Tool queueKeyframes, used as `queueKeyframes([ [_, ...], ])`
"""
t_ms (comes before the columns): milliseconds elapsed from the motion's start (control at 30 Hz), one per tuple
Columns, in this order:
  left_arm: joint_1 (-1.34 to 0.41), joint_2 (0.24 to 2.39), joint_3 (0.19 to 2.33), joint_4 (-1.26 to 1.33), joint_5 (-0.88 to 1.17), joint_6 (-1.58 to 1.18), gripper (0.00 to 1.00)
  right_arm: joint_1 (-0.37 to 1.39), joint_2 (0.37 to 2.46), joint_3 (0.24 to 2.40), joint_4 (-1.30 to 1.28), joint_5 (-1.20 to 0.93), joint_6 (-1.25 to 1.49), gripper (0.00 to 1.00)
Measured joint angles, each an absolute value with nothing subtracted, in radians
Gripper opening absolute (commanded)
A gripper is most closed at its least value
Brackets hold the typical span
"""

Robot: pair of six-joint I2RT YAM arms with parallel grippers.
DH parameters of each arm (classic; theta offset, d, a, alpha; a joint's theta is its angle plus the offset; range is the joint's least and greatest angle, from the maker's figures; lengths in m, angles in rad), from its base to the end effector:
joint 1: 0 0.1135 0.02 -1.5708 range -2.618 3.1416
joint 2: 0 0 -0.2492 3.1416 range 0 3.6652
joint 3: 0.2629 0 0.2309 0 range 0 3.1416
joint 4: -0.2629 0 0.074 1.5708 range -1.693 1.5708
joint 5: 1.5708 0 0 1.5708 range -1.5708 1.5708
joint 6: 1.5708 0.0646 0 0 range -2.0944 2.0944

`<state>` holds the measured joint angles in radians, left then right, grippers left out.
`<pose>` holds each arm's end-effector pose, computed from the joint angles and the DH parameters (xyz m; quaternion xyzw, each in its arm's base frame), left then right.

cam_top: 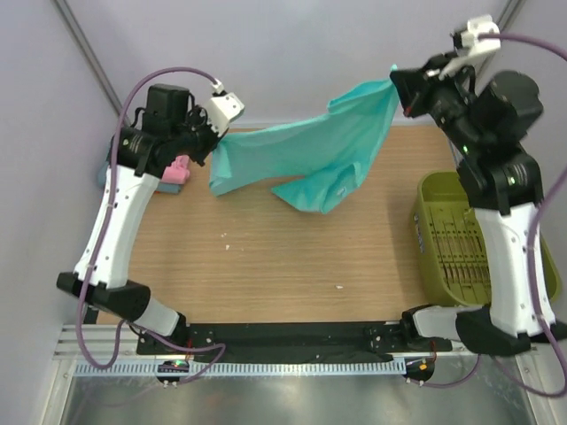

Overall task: Fold and stack the t-shirts
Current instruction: Flatten the tshirt out

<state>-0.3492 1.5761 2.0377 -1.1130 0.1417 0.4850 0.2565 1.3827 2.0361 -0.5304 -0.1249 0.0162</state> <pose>0.2825 -0.1126 0.4321 0.3909 0.8046 -0.0333 0.4459 0.2408 0.0715 0.5584 -0.1256 0.6506 0.1426 0.7352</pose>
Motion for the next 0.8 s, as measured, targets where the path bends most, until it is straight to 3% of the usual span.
queueKeyframes([
  [233, -0.352, 1.418, 1.854, -1.028, 0.189, 0.586, 0.13, 0.238, 1.129, 1.712, -0.531, -0.234, 0.111, 0.01],
  [633, -0.352, 1.941, 1.878, -1.08, 0.228, 0.664, 0.08, 0.234, 1.568, 1.471, -0.546, -0.286, 0.103, 0.01],
  [767, -0.35, 2.098, 1.997, -1.14, 0.203, 0.64, 0.36, 0.213, 1.612, 1.473, -0.534, -0.282, 0.084, 0.01],
  [800, -0.347, 2.114, 2.016, -1.147, 0.199, 0.632, 0.48, 0.205, 1.618, 1.477, -0.53, -0.281, 0.082, 0.01],
])
